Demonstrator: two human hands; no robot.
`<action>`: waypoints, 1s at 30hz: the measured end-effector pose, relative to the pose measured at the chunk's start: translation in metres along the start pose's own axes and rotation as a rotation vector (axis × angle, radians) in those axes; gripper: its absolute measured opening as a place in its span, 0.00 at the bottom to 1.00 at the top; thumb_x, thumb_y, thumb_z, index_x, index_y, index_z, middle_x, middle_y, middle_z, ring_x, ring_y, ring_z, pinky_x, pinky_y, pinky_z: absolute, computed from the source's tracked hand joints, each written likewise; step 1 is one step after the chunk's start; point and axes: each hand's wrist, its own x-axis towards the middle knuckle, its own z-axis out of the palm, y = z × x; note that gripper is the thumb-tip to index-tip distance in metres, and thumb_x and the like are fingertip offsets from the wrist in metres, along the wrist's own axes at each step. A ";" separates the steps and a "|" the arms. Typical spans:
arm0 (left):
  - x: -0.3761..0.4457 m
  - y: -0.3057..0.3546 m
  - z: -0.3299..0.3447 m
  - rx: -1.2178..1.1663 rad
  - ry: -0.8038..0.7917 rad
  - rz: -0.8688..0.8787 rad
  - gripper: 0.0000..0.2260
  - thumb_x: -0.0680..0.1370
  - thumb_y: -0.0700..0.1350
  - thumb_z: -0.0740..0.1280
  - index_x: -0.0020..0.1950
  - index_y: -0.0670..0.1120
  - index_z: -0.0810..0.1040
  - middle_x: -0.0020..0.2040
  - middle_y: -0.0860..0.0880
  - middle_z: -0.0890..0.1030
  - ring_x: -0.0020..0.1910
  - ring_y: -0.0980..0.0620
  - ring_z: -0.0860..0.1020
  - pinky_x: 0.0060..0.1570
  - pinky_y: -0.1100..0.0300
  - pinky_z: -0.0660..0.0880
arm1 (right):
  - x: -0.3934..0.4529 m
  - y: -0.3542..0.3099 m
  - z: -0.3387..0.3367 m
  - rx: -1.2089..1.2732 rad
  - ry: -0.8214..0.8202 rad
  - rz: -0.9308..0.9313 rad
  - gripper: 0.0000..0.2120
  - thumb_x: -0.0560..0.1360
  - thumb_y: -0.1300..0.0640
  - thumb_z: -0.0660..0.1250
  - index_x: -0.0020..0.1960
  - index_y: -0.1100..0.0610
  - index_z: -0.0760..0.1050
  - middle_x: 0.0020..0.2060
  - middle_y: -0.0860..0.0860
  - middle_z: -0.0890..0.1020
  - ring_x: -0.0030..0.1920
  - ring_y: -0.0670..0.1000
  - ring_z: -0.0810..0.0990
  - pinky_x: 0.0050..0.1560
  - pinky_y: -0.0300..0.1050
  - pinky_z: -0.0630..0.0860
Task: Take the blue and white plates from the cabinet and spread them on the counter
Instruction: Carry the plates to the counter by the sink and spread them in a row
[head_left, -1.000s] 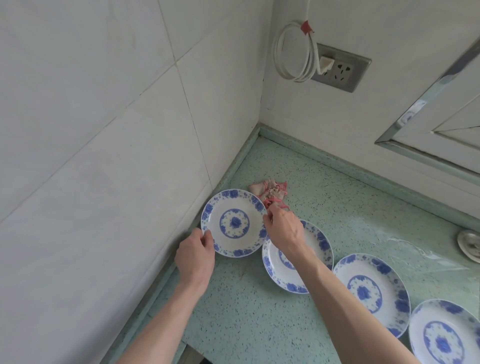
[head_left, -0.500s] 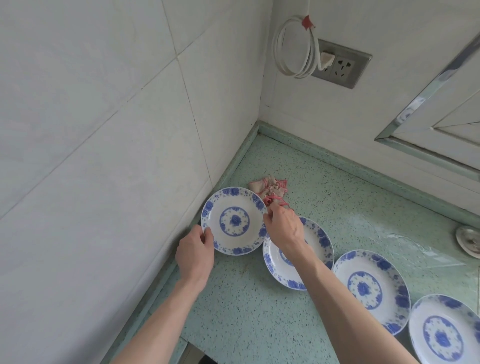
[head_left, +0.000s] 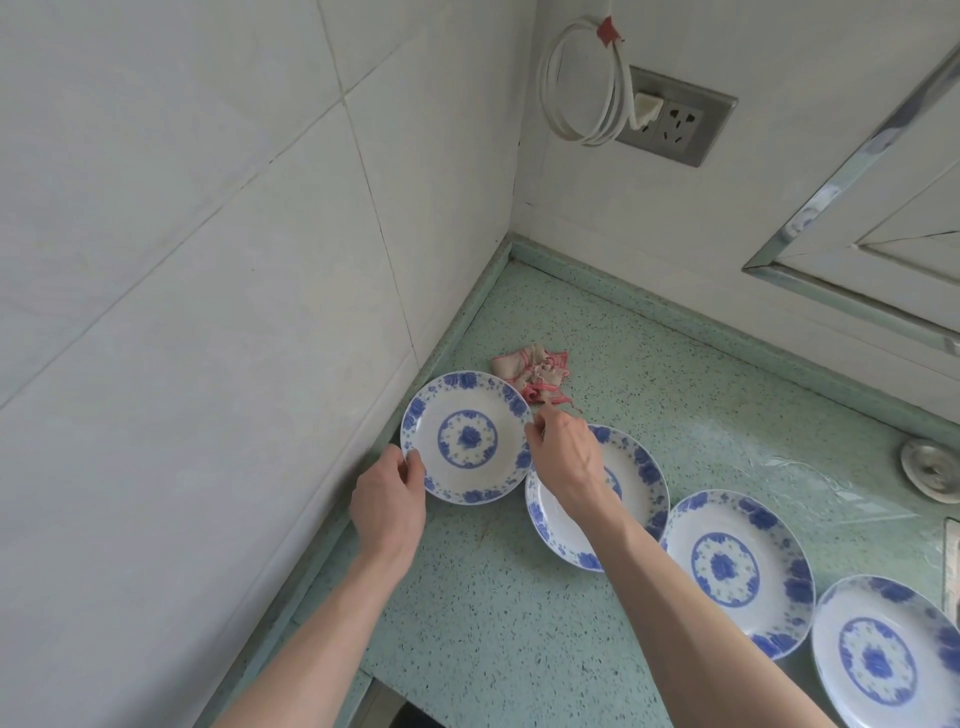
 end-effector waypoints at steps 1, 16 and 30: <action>-0.001 0.000 0.001 0.001 0.000 0.002 0.16 0.85 0.47 0.64 0.37 0.45 0.70 0.27 0.51 0.72 0.24 0.50 0.67 0.26 0.57 0.63 | 0.000 0.000 0.000 0.001 0.007 0.002 0.11 0.84 0.59 0.61 0.43 0.59 0.68 0.34 0.53 0.75 0.35 0.57 0.72 0.36 0.48 0.67; 0.001 0.002 0.003 0.035 -0.012 -0.023 0.18 0.84 0.48 0.65 0.36 0.46 0.68 0.25 0.51 0.71 0.23 0.51 0.65 0.26 0.58 0.61 | 0.003 -0.003 -0.004 0.014 0.010 0.060 0.15 0.81 0.59 0.66 0.37 0.58 0.70 0.30 0.52 0.75 0.32 0.57 0.71 0.31 0.45 0.64; 0.002 0.001 0.003 0.032 -0.039 -0.034 0.18 0.84 0.47 0.65 0.35 0.46 0.67 0.26 0.51 0.70 0.23 0.51 0.64 0.26 0.58 0.60 | 0.008 0.001 -0.002 0.102 -0.028 0.114 0.13 0.79 0.60 0.68 0.35 0.61 0.77 0.32 0.56 0.82 0.30 0.56 0.73 0.32 0.44 0.68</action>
